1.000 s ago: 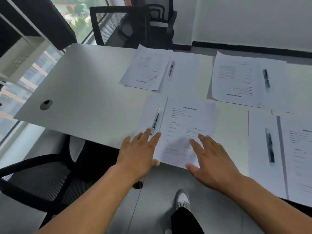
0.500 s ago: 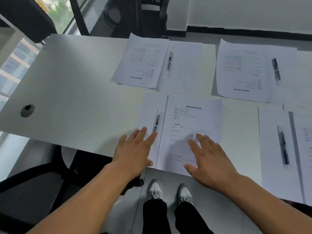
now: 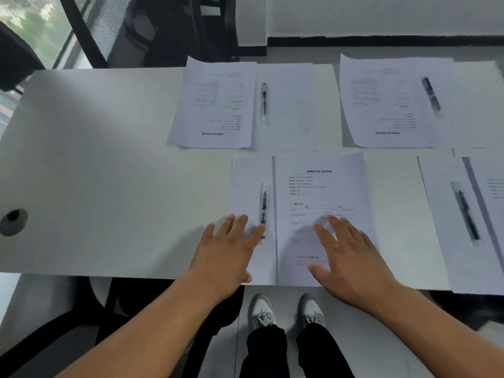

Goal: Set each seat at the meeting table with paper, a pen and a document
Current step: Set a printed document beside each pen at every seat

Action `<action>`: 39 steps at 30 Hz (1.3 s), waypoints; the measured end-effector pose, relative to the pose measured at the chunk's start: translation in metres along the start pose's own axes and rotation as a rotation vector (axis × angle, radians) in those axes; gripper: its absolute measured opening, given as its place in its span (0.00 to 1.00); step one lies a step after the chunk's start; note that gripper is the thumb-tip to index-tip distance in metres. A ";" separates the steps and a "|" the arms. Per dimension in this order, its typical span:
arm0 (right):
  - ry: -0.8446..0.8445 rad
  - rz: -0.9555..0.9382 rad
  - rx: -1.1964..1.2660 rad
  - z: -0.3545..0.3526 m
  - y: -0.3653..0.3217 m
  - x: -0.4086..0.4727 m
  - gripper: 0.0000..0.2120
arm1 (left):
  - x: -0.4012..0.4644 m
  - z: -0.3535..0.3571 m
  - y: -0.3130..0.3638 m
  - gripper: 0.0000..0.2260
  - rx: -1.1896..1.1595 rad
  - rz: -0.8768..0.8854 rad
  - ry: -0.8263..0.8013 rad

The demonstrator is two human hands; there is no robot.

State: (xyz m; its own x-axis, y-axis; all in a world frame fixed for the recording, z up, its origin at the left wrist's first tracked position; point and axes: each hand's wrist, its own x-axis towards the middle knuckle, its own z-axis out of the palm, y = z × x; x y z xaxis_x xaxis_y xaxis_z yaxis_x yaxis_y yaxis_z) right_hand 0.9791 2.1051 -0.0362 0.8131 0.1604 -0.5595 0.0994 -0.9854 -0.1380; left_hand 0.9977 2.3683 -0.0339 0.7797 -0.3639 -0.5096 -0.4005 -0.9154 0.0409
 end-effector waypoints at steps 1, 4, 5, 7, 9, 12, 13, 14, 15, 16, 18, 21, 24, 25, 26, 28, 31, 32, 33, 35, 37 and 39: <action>0.003 0.011 0.005 0.001 -0.001 -0.001 0.41 | 0.001 0.001 -0.002 0.48 0.008 0.014 0.003; 0.006 0.042 0.012 0.004 -0.001 -0.004 0.42 | 0.004 0.003 -0.002 0.50 0.003 0.045 0.015; 0.010 0.050 0.012 0.004 0.000 -0.004 0.42 | 0.005 0.003 -0.002 0.51 0.003 0.052 0.020; 0.011 0.067 0.012 0.006 0.000 -0.005 0.42 | 0.009 0.004 -0.002 0.51 0.008 0.070 0.033; 0.016 0.074 0.008 0.006 0.001 -0.004 0.42 | 0.013 0.004 -0.001 0.51 0.018 0.083 0.041; 0.007 0.085 0.009 0.007 0.002 -0.002 0.43 | 0.016 0.004 0.002 0.50 0.025 0.090 0.028; 0.012 0.085 0.017 0.008 0.002 -0.001 0.43 | 0.017 0.004 0.003 0.50 0.027 0.089 0.020; 0.020 0.082 0.019 0.008 0.002 0.001 0.43 | 0.018 0.003 0.004 0.50 0.029 0.087 0.016; 0.028 0.081 0.023 0.010 0.003 0.003 0.43 | 0.019 0.003 0.004 0.49 0.033 0.085 0.014; 0.030 0.080 0.024 0.011 0.003 0.004 0.43 | 0.020 0.003 0.005 0.49 0.033 0.084 0.012; 0.033 0.078 0.030 0.014 0.004 0.006 0.43 | 0.021 0.002 0.006 0.48 0.023 0.078 0.007; 0.041 0.072 0.023 0.017 0.004 0.006 0.43 | 0.019 0.003 0.007 0.47 0.012 0.061 0.004; 0.040 0.057 0.014 0.020 0.004 0.003 0.43 | 0.015 0.003 0.006 0.47 0.008 0.054 -0.003; 0.038 0.052 0.009 0.021 0.004 0.002 0.43 | 0.013 0.003 0.007 0.47 0.005 0.052 -0.004; 0.036 0.048 0.003 0.022 0.003 0.001 0.43 | 0.011 0.004 0.007 0.47 0.000 0.047 -0.008; 0.034 0.049 -0.008 0.024 0.001 0.000 0.43 | 0.008 0.005 0.008 0.47 -0.009 0.037 -0.012; 0.035 0.052 -0.015 0.025 -0.002 -0.002 0.43 | 0.004 0.008 0.007 0.48 -0.025 0.019 -0.024; 0.039 0.051 -0.013 0.025 -0.003 -0.003 0.42 | 0.003 0.009 0.006 0.48 -0.030 0.014 -0.028; 0.042 0.050 -0.011 0.025 -0.003 -0.004 0.42 | 0.003 0.009 0.006 0.48 -0.034 0.010 -0.033; 0.042 0.049 -0.007 0.026 -0.003 -0.005 0.43 | 0.003 0.009 0.006 0.48 -0.042 0.004 -0.043; 0.047 0.050 0.002 0.027 -0.003 -0.007 0.43 | 0.003 0.008 0.006 0.48 -0.047 0.001 -0.047; 0.050 0.052 0.017 0.028 -0.001 -0.008 0.43 | 0.003 0.006 0.006 0.48 -0.055 -0.001 -0.053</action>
State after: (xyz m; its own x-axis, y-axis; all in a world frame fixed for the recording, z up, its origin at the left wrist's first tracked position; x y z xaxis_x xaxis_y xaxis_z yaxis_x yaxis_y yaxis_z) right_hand 0.9566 2.1066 -0.0547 0.8448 0.1059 -0.5246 0.0474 -0.9912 -0.1237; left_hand 0.9948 2.3628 -0.0406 0.7530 -0.3549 -0.5541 -0.3719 -0.9242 0.0866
